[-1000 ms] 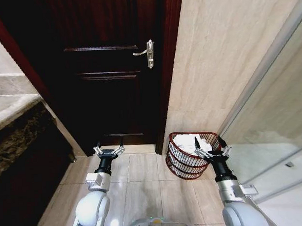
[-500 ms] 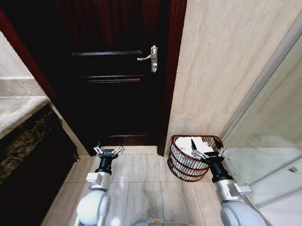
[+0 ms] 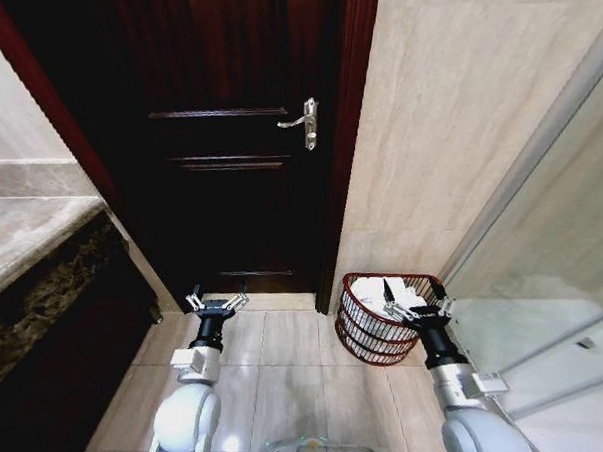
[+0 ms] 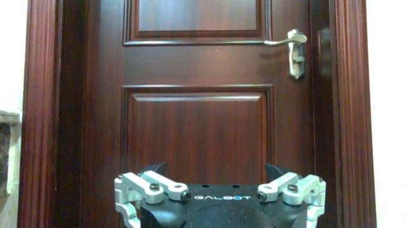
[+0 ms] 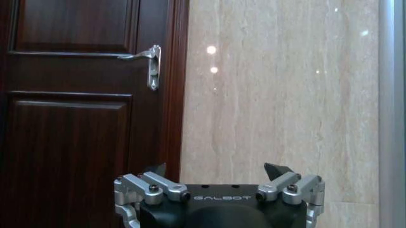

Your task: Discard the used towel into the hamper.

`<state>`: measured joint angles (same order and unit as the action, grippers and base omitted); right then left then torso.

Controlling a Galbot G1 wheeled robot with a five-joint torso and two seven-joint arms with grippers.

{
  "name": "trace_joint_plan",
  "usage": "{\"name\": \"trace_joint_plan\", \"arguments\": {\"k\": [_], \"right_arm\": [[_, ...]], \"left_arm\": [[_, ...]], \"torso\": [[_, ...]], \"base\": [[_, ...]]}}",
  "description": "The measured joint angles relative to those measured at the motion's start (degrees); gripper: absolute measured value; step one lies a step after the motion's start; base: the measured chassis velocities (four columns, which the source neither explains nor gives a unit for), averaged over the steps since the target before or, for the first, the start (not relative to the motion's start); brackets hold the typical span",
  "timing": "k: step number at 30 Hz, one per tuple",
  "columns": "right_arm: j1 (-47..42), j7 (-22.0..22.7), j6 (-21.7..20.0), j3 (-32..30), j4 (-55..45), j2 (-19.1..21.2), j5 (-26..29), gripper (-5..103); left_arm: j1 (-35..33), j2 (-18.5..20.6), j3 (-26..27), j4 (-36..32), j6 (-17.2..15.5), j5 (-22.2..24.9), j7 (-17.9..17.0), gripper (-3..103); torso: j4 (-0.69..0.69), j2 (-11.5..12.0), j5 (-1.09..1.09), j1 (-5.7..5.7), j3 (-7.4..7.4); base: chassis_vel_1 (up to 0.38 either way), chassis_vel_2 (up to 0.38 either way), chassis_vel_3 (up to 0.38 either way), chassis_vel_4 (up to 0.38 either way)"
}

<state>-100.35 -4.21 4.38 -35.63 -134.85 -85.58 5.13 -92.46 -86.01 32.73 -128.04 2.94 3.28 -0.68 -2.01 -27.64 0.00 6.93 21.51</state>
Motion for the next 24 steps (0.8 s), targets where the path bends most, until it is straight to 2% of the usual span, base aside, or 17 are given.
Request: {"name": "trace_joint_plan", "arguments": {"k": [4,24], "right_arm": [[0.4,0.6,-0.8,0.0,0.1,-0.3,0.0,100],[1.5,1.9,-4.6,0.7,-0.6,-0.2,-2.6,100]], "left_arm": [[0.6,0.3,0.0,0.9,0.6,-1.0,0.0,100],[1.3,0.8,-0.1,1.9,0.8,-0.2,0.1,100]], "torso": [[0.0,-0.1,-0.01,0.07,0.05],[0.0,0.2,0.0,-0.06,-0.18]], "base": [[0.0,0.0,0.0,0.0],[0.0,0.0,0.0,0.0]]}}
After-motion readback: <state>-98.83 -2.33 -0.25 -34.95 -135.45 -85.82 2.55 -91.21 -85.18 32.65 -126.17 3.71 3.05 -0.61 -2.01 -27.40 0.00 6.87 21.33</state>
